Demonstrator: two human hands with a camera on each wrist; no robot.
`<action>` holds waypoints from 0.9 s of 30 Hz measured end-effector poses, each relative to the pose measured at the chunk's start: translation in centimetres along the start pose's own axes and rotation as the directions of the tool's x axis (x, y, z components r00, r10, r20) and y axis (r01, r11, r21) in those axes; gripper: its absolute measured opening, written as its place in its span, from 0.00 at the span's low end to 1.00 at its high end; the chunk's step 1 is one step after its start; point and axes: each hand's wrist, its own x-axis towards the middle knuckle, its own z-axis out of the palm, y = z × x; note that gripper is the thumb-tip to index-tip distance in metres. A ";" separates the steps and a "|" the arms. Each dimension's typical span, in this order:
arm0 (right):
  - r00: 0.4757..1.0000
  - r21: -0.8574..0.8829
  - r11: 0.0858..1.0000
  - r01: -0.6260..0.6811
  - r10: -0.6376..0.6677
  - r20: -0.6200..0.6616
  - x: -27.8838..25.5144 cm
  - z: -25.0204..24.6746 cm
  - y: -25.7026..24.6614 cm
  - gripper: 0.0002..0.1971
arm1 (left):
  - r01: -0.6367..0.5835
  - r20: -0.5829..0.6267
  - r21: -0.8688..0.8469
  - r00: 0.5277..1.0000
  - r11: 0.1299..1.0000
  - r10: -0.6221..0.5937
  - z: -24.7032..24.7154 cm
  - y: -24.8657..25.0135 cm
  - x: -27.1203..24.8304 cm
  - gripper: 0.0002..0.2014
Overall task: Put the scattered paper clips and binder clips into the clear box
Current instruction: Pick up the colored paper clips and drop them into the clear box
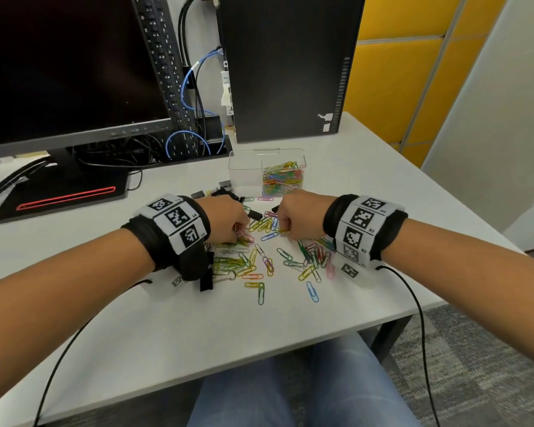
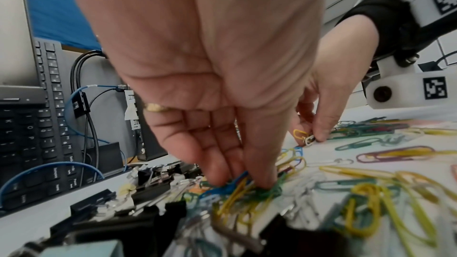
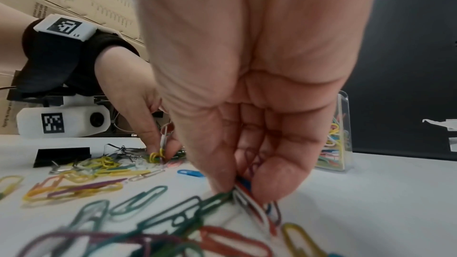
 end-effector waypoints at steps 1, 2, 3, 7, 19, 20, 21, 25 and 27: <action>1.000 0.019 1.000 -0.003 0.003 -0.010 0.0 -0.1 0.1 0.11 | 0.003 -0.004 0.001 1.000 1.000 -0.003 0.0 0.0 0.0 0.09; 1.000 0.045 0.999 -0.006 0.007 -0.021 -0.1 -0.2 0.2 0.12 | 0.009 -0.010 -0.004 1.000 1.000 -0.009 -0.1 -0.1 0.1 0.09; 0.999 0.075 0.997 -0.014 0.017 -0.030 -0.1 -0.3 0.4 0.12 | 0.018 -0.018 -0.019 1.000 1.000 -0.018 -0.2 -0.2 0.1 0.09; 0.997 0.177 0.983 -0.047 0.058 -0.055 -0.2 -0.8 1.3 0.11 | 0.017 -0.103 -0.116 0.994 0.993 -0.029 -1.3 -0.9 0.2 0.09; 0.979 0.435 0.896 -0.090 0.159 -0.124 -0.5 -2.0 3.3 0.10 | -0.076 -0.619 -0.487 0.733 0.870 -0.283 -5.0 0.3 5.1 0.08; 0.979 0.449 0.889 -0.091 0.163 -0.125 -0.6 -2.2 3.4 0.10 | -0.073 -0.621 -0.505 0.722 0.860 -0.304 -5.0 0.4 5.7 0.09; 0.978 0.464 0.881 -0.090 0.166 -0.126 -0.6 -2.3 3.5 0.10 | -0.065 -0.619 -0.519 0.717 0.852 -0.321 -5.0 0.4 6.3 0.09; 0.978 0.500 0.863 -0.076 0.161 -0.130 -0.7 -2.9 3.9 0.10 | -0.016 -0.590 -0.517 0.731 0.856 -0.343 -5.0 0.1 8.0 0.09; 0.978 0.520 0.851 -0.069 0.160 -0.132 -0.7 -3.3 4.0 0.10 | 0.032 -0.555 -0.476 0.764 0.879 -0.329 -5.0 -0.1 8.5 0.10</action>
